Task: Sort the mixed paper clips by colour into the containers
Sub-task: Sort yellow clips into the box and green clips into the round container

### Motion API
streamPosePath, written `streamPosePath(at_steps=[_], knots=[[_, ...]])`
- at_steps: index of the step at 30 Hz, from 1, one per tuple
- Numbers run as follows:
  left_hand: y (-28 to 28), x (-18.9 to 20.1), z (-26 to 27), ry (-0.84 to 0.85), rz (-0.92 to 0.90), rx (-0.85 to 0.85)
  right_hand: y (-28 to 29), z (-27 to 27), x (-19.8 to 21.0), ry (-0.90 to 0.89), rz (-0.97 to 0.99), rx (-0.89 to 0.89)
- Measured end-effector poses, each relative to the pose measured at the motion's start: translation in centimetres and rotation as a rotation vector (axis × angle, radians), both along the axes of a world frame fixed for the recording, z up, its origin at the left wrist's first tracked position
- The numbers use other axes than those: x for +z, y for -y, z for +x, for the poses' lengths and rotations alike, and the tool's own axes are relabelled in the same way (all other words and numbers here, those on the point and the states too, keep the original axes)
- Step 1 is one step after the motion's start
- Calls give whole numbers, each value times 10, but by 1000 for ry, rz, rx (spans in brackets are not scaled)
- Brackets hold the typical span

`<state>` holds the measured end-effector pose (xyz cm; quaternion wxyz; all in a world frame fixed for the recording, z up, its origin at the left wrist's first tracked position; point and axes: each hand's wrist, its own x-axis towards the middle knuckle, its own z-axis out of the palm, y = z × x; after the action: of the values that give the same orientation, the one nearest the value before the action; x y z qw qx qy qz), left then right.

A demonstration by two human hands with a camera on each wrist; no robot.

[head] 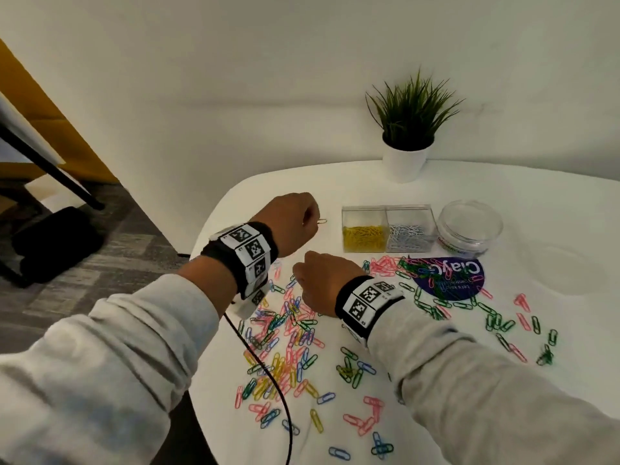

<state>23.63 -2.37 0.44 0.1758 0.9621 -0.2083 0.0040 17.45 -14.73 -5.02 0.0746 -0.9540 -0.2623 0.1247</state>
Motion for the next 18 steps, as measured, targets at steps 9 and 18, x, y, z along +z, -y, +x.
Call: streamPosePath(at_steps=[9,18], knots=[[40,7,26,-180,-123,-21,38,-23,9,124,130,-13],[-51,-11,-66,-322,274,-73,84,-44,15,-166,546,-322]])
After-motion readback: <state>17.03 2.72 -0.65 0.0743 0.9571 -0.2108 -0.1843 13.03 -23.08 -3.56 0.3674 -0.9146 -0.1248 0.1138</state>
